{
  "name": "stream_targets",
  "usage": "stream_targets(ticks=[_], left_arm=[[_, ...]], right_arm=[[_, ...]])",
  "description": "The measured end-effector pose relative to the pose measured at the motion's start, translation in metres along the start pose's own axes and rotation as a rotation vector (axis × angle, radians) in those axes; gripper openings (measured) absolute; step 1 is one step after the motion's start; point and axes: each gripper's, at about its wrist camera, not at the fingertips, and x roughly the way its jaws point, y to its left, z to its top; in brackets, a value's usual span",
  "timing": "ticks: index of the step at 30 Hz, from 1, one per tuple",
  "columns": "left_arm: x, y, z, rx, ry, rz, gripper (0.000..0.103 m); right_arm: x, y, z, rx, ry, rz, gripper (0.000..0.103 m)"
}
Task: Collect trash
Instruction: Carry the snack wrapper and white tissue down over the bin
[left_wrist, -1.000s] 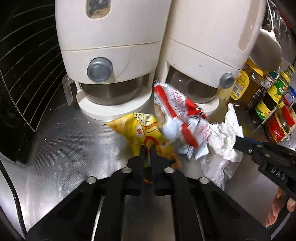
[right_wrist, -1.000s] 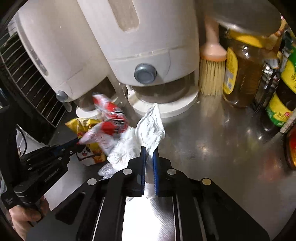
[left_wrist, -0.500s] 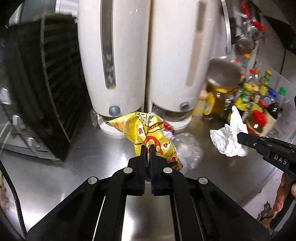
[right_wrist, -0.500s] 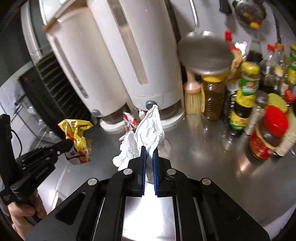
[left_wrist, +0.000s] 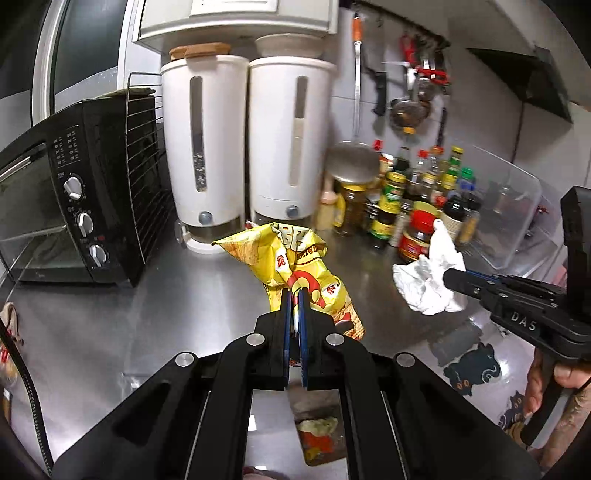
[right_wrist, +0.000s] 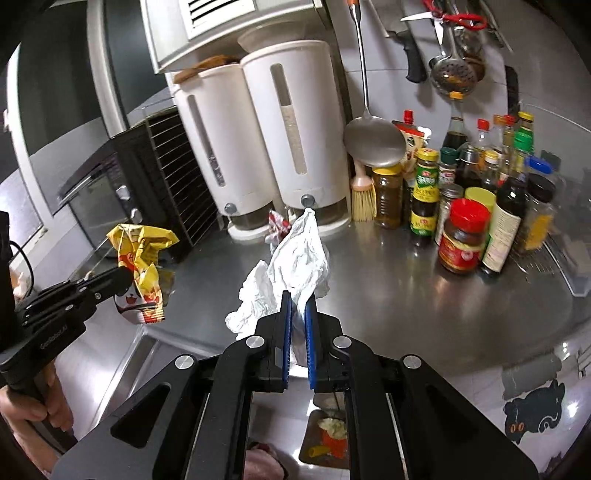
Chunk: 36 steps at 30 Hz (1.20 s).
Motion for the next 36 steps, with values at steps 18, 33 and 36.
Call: stream_targets(ticks=[18, 33, 36], left_arm=[[0.042, -0.036, -0.180, -0.021, 0.182, -0.069, 0.003], [0.185, -0.050, -0.322, -0.026, 0.472, -0.155, 0.003], [0.213, -0.051, -0.346, -0.034, 0.541, -0.158, 0.003]], right_arm=[[0.016, -0.037, -0.172, 0.015, 0.163, -0.087, 0.009], [0.153, -0.085, -0.293, 0.115, 0.401, -0.125, 0.009], [0.184, -0.095, -0.312, 0.159, 0.460, -0.125, 0.009]])
